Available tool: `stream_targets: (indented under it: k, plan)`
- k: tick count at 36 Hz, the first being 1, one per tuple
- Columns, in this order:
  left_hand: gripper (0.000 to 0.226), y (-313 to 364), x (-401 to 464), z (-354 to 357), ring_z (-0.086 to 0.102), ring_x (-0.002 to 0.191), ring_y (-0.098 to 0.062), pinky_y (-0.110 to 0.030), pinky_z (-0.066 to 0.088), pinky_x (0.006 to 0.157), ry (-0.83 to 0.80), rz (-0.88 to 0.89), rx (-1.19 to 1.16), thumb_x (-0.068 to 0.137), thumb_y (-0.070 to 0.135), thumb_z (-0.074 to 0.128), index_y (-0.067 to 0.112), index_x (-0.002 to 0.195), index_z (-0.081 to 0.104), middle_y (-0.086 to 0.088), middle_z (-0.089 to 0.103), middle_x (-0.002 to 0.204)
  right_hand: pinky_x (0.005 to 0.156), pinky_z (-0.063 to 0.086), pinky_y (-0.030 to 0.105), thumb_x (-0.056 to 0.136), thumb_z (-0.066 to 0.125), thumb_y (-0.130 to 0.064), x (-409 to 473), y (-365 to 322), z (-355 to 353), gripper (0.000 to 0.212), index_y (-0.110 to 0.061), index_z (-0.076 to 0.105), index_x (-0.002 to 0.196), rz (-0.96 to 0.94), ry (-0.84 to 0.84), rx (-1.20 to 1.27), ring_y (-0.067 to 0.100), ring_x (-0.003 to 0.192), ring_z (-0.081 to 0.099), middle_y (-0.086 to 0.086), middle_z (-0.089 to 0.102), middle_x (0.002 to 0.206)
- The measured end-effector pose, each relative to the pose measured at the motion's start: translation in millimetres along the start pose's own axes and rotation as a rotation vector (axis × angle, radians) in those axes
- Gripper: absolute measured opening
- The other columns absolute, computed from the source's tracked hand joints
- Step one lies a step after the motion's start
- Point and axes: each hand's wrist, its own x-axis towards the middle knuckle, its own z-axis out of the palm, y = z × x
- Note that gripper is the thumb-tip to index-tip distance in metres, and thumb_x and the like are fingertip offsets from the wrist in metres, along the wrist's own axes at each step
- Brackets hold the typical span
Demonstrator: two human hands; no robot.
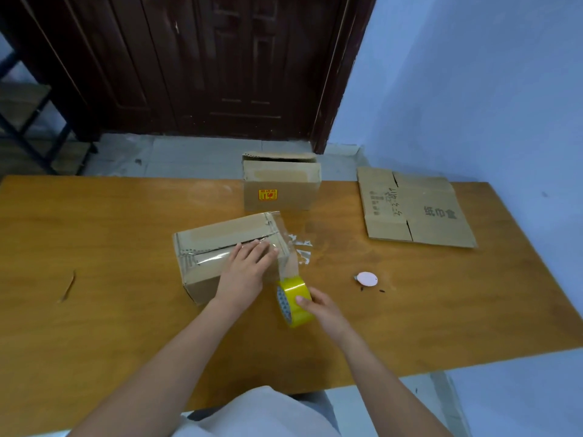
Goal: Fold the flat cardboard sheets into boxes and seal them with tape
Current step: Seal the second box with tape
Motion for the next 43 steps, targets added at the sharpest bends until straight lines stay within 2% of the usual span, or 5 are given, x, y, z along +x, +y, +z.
stream_targets:
  k: [16, 22, 26, 35, 43]
  plan:
    - [0.065, 2.2, 0.1, 4.5, 0.061, 0.109, -0.031, -0.051, 0.046, 0.094, 0.079, -0.017, 0.028, 0.052, -0.009, 0.075, 0.015, 0.112, 0.067, -0.006, 0.065, 0.117, 0.068, 0.039, 0.029, 0.092, 0.056, -0.038, 24.1, 1.0, 29.6, 0.026, -0.015, 0.060, 0.080, 0.147, 0.237, -0.329, 0.021, 0.075, 0.055, 0.006, 0.061, 0.080]
    - [0.052, 23.5, -1.5, 8.0, 0.053, 0.122, -0.027, -0.051, 0.038, 0.099, 0.029, -0.163, 0.130, 0.088, 0.050, 0.042, 0.015, 0.120, 0.063, -0.007, 0.060, 0.128, 0.060, 0.036, 0.024, 0.097, 0.047, -0.038, 17.2, -5.7, 32.1, 0.026, -0.019, 0.055, 0.081, 0.127, 0.169, -0.359, 0.014, 0.073, 0.052, -0.004, 0.055, 0.076]
    - [0.082, 36.6, -3.9, 19.5, 0.042, 0.130, -0.037, -0.061, 0.031, 0.102, -0.027, -0.197, 0.179, 0.069, 0.062, 0.069, 0.006, 0.127, 0.055, -0.017, 0.051, 0.135, 0.083, 0.038, 0.026, 0.101, 0.033, -0.038, 15.9, 2.7, 29.3, 0.038, -0.014, 0.053, 0.122, 0.116, 0.126, -0.295, 0.020, 0.108, 0.053, 0.002, 0.057, 0.111]
    - [0.094, 38.6, -2.3, 21.4, 0.032, 0.130, -0.039, -0.062, 0.021, 0.100, -0.017, -0.206, 0.141, 0.056, 0.068, 0.073, 0.031, 0.134, 0.037, -0.015, 0.046, 0.136, 0.104, 0.037, 0.038, 0.081, 0.029, -0.077, 22.3, 11.3, -13.9, 0.088, -0.008, 0.048, 0.131, 0.176, 0.278, -0.096, 0.026, 0.123, 0.049, 0.007, 0.053, 0.126]
    - [0.096, 38.1, -2.3, 21.8, 0.028, 0.134, -0.038, -0.062, 0.017, 0.104, -0.045, -0.231, 0.169, 0.060, 0.075, 0.065, 0.036, 0.141, 0.033, -0.013, 0.041, 0.142, 0.111, 0.025, 0.040, 0.089, 0.063, -0.026, 50.0, 12.6, -135.9, 0.073, -0.016, 0.023, 0.149, 0.096, 0.502, -0.848, 0.032, 0.139, 0.021, 0.008, 0.017, 0.154]
